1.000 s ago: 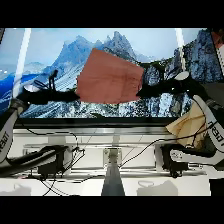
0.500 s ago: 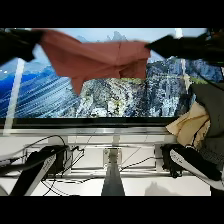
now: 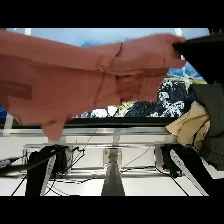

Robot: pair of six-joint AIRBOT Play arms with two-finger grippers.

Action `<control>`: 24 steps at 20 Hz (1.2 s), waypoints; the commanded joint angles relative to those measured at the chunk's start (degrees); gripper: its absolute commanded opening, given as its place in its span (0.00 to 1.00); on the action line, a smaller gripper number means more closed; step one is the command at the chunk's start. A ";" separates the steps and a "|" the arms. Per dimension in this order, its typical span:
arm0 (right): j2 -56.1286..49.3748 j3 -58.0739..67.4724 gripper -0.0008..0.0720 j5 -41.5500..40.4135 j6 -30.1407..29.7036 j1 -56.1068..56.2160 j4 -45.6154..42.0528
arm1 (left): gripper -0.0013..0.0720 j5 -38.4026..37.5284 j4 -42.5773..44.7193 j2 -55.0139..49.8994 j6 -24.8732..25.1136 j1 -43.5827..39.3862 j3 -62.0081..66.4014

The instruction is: Fold the clothes and pants, and hang the long-sleeved shirts on hangers.

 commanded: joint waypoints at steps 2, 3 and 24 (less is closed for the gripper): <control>-0.59 -10.27 0.04 -2.45 5.95 0.20 -6.19 | 0.03 -9.46 0.17 -5.53 -11.47 -0.09 -8.41; -1.44 -14.95 0.04 -5.53 5.88 1.16 -7.08 | 0.03 -8.70 -4.87 -8.68 -9.62 -0.13 -11.91; -28.46 -36.48 0.04 -8.52 2.58 0.37 -22.86 | 0.03 -23.82 -7.19 -51.82 1.75 -10.69 -22.32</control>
